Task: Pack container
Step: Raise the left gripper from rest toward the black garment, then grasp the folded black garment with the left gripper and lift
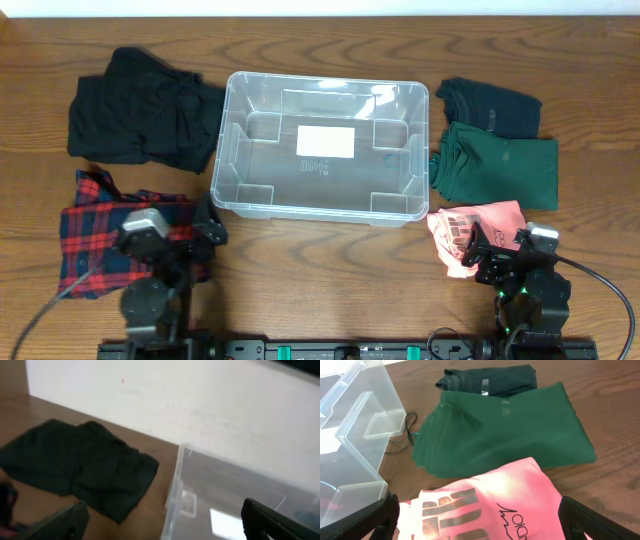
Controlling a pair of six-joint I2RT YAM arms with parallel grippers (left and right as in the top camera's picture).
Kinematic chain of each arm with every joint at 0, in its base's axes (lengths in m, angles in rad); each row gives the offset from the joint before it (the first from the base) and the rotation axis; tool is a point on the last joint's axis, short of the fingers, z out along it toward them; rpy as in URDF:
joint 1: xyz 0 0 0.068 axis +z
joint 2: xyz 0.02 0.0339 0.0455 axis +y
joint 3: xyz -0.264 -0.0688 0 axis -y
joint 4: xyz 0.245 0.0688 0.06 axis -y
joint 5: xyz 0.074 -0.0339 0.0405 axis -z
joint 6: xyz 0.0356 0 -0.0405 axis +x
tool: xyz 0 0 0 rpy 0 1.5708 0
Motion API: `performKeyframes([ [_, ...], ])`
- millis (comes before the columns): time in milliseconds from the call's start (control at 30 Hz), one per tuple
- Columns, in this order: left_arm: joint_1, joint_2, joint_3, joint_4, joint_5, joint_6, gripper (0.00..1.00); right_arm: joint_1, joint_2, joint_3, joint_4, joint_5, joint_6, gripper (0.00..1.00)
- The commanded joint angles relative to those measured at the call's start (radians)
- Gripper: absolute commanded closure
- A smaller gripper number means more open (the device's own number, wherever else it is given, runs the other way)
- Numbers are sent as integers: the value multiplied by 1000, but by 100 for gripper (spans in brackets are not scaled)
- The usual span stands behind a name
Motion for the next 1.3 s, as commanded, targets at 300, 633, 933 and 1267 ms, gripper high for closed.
performKeyframes([
  [300,115,806,829,-441,-41,-24,2,11,0,-3,-3,7,8,1],
  [633,298,1104,1149,-507,39,36,2,11,0,-3,-3,7,8,1],
  [933,701,1341,1149,-506,442,36,2,11,0,-3,-3,7,8,1],
  [1267,772,1559,1149,-297,453,85,2,11,0,-3,-3,7,8,1],
])
